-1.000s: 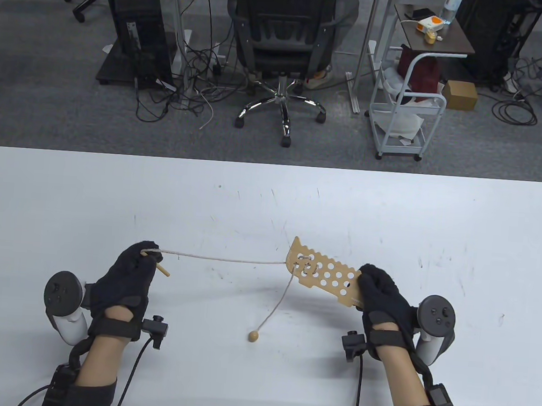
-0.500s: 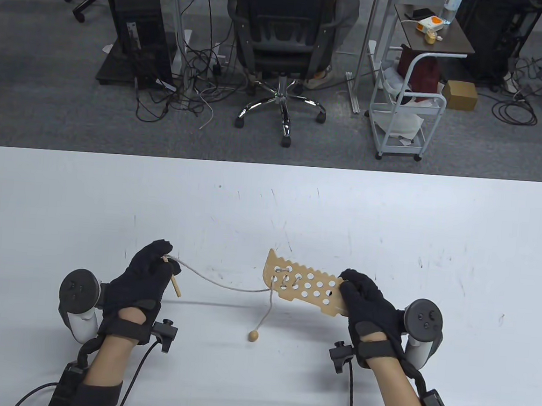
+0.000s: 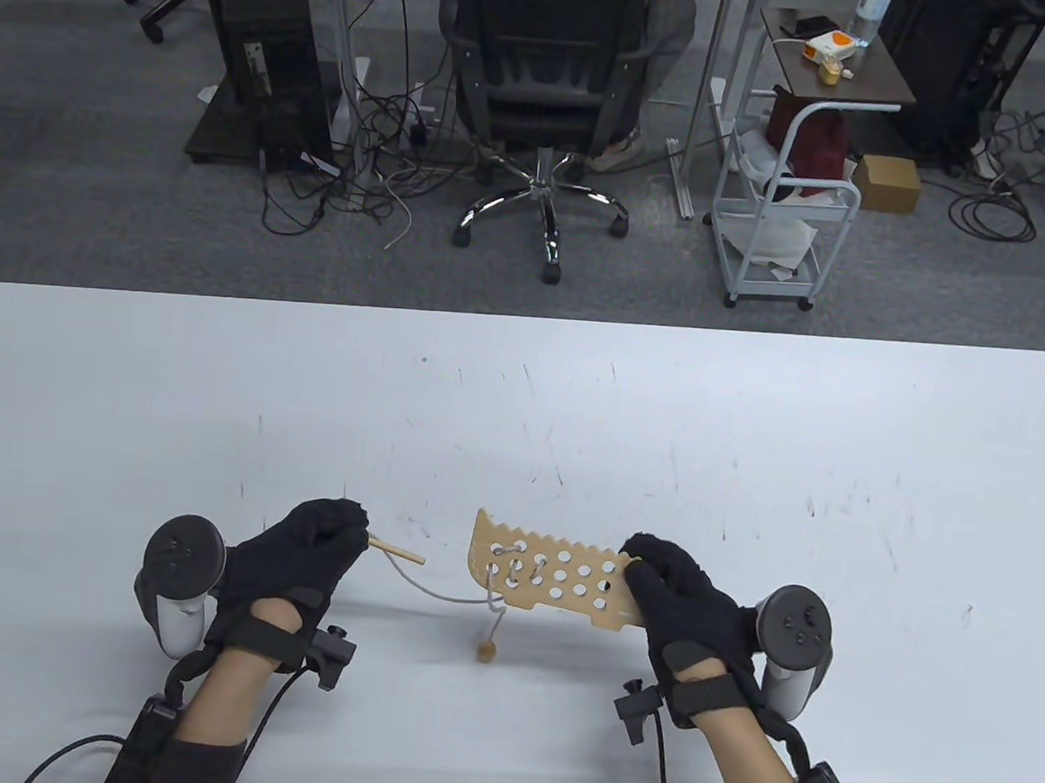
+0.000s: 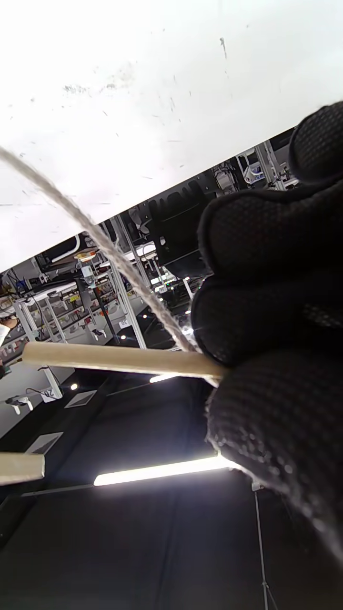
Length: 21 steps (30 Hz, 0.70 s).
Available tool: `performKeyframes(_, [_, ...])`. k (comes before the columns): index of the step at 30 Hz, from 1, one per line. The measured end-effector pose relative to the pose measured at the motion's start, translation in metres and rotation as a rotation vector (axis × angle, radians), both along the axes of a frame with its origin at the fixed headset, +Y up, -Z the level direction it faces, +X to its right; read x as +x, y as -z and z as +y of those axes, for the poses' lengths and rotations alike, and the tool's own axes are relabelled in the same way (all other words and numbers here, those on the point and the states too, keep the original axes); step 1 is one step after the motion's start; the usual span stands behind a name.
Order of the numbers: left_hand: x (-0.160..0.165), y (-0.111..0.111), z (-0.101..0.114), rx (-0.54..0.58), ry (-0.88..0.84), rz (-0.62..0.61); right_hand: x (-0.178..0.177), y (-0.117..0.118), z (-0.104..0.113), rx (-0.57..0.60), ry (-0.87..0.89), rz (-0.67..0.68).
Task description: Thread rope through all holes on crocodile lacing toy
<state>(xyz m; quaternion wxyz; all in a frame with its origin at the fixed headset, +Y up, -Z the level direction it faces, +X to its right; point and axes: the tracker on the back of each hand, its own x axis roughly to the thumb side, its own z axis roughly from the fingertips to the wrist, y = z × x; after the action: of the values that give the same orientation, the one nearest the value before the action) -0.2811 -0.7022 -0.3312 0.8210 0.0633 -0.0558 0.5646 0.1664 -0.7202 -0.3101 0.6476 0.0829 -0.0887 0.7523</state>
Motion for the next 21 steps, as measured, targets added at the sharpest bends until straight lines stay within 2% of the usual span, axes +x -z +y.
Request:
performKeyframes(9, [0.016,0.002,-0.011,-0.064,0.006,-0.08,-0.014,-0.007,0.003,0.012,0.002,0.058])
performKeyframes(21, [0.048,0.001,-0.029,-0.177,-0.154,-0.298,-0.028,-0.014,0.004,0.016,0.012,0.12])
